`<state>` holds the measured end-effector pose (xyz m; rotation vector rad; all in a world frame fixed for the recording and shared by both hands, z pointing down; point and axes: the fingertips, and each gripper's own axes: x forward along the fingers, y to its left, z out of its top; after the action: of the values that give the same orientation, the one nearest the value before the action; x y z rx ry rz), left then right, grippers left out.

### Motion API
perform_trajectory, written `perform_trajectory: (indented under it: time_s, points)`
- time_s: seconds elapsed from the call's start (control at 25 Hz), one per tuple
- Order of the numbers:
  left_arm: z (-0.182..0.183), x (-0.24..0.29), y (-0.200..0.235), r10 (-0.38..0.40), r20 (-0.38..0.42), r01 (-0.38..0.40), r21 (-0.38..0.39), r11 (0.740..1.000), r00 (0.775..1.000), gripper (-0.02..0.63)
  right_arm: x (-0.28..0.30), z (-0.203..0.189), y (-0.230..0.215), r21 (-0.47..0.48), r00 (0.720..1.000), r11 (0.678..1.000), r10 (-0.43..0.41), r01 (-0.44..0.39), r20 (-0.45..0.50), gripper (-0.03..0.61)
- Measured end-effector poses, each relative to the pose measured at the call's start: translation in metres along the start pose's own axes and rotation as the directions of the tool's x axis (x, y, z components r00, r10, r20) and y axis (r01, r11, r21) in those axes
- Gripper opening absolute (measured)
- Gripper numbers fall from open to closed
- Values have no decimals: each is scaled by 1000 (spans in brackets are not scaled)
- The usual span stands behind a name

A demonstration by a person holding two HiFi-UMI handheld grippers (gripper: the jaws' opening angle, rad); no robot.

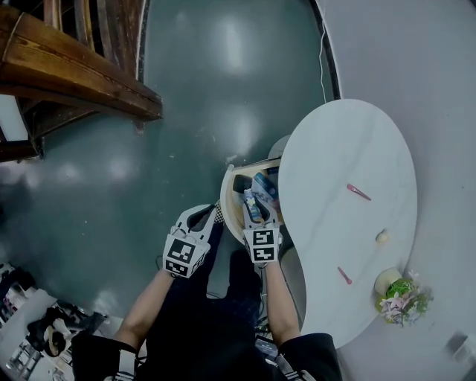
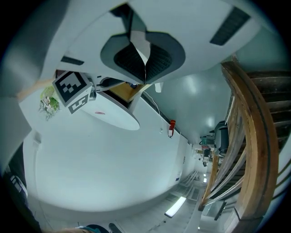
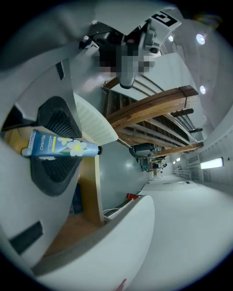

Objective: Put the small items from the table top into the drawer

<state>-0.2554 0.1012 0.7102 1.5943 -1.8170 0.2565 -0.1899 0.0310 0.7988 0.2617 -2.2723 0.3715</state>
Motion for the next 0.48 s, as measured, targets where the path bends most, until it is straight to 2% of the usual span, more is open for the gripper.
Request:
perform_trajectory:
  time_s: [0.48]
  points:
    - [-19, 4, 14, 18, -28, -19, -27, 999, 999, 20, 60, -32, -8, 5, 994, 1000, 20, -19, -106, 146]
